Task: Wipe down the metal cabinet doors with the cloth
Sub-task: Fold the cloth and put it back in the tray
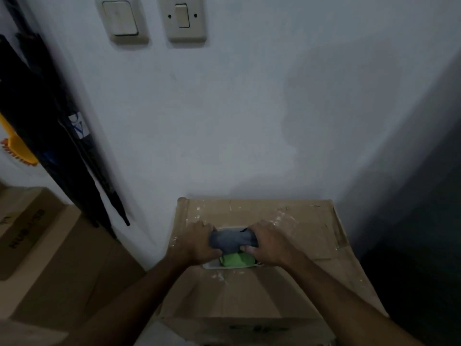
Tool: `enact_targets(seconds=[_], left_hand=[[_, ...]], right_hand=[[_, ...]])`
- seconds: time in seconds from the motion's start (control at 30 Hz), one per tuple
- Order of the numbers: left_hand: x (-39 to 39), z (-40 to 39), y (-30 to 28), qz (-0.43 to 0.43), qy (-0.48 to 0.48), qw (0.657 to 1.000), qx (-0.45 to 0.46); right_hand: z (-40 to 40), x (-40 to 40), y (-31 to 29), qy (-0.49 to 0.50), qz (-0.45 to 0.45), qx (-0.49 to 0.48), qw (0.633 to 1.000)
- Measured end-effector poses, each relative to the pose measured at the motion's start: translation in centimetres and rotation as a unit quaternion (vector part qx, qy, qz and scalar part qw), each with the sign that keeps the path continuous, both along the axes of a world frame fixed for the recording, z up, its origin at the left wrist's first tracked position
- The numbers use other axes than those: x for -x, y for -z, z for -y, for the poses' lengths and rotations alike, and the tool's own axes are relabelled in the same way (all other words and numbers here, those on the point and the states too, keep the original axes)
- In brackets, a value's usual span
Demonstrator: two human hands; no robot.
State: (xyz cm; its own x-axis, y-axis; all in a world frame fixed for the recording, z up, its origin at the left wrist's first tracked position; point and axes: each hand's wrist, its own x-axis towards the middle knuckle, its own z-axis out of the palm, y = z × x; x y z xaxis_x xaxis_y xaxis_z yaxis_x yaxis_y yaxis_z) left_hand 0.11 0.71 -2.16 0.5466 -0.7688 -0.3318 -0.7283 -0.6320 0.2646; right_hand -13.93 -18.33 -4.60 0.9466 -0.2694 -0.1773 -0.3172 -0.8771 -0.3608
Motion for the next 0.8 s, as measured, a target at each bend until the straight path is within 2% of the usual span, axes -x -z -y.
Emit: enact_targets(seconds=[0.07, 0.17, 0.3, 0.4, 0.6, 0.7, 0.8], left_hand=[[-0.3, -0.9, 2.2, 0.09, 0.015, 0.996, -0.01], [0.6, -1.7, 4.3, 0.13, 0.026, 0.989, 0.065], [2.9, -1.7, 6.4, 0.157, 0.026, 0.983, 0.095], [3.5, -1.7, 8.2, 0.13, 0.006, 0.983, 0.126], [4.8, -2.0, 8.9, 0.08, -0.009, 0.993, 0.086], [5.1, -1.8, 9.4, 0.111, -0.015, 0.991, 0.075], [4.9, -1.5, 9.5, 0.092, -0.034, 0.991, 0.085]], right_hand=[[0.0, 0.0, 0.8, 0.001, -0.029, 0.036, 0.999], [-0.9, 0.2, 1.9, 0.026, -0.045, 0.021, 0.998], [-3.8, 1.0, 3.3, 0.049, 0.041, 0.011, 0.998], [-5.6, 1.9, 4.8, 0.04, 0.091, -0.01, 0.995], [-5.7, 1.8, 7.6, 0.015, 0.065, 0.036, 0.997], [-5.7, 1.7, 8.2, 0.015, 0.058, 0.054, 0.997], [-6.0, 1.5, 7.4, 0.039, 0.068, 0.063, 0.995]])
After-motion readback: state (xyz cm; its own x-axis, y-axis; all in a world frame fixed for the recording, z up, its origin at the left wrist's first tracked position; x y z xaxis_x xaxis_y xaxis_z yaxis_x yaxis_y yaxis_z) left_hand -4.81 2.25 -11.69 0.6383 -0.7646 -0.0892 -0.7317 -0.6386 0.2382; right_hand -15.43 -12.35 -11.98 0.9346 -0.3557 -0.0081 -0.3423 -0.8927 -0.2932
